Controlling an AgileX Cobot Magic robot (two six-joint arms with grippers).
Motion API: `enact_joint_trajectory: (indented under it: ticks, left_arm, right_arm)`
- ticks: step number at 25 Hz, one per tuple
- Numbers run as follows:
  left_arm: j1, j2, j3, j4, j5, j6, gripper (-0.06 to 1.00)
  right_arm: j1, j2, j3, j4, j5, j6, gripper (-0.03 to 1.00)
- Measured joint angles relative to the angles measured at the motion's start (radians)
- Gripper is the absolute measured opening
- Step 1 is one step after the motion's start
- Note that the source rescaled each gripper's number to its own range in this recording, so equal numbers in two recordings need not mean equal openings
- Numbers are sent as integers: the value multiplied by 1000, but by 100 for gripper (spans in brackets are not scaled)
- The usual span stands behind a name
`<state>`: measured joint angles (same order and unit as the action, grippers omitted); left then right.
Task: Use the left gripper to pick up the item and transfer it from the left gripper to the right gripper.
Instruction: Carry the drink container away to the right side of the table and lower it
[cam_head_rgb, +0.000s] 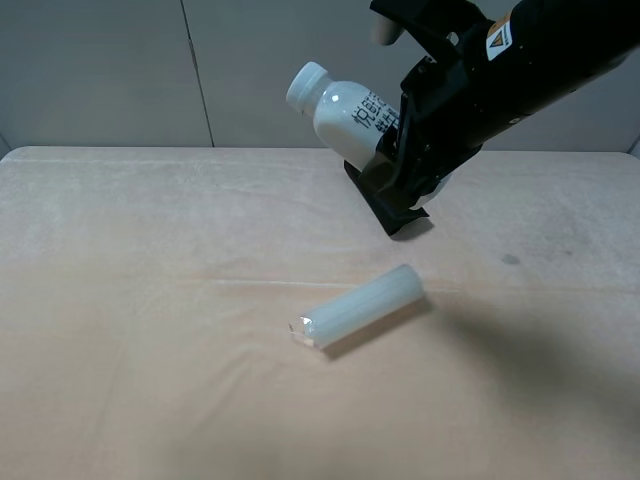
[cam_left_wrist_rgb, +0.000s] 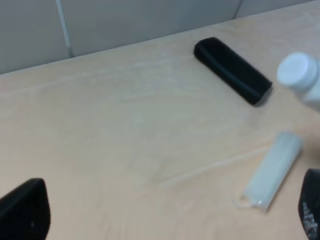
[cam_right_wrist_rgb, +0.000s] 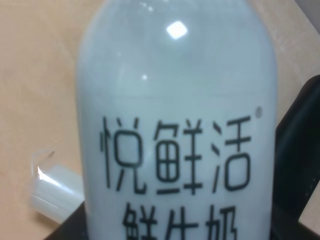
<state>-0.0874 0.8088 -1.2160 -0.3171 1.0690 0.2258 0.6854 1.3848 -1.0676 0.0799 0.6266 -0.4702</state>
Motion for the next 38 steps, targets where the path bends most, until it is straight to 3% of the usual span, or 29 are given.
enact_joint_trajectory:
  ticks: [10, 15, 20, 25, 27, 33, 38]
  left_arm:
    - [0, -455, 417, 23, -40, -8, 100]
    - [0, -642, 550, 23, -48, -8, 100]
    - [0, -753, 585, 82, -17, -28, 99]
    - [0, -790, 588, 292, 85, -171, 88]
    - [0, -792, 595, 336, 92, -202, 83]
    - [0, -792, 684, 343, 74, -212, 80]
    - [0, -792, 717, 328, 0, -186, 79]
  right_arm:
    - [0, 0, 0, 0, 6, 3, 5]
    - [0, 0, 0, 0, 6, 3, 5]
    - [0, 0, 0, 0, 8, 7, 5]
    - [0, 0, 0, 0, 8, 8, 5]
    - [0, 0, 0, 0, 8, 8, 5]
    - [0, 0, 0, 0, 8, 9, 5]
    - [0, 0, 0, 0, 8, 9, 5]
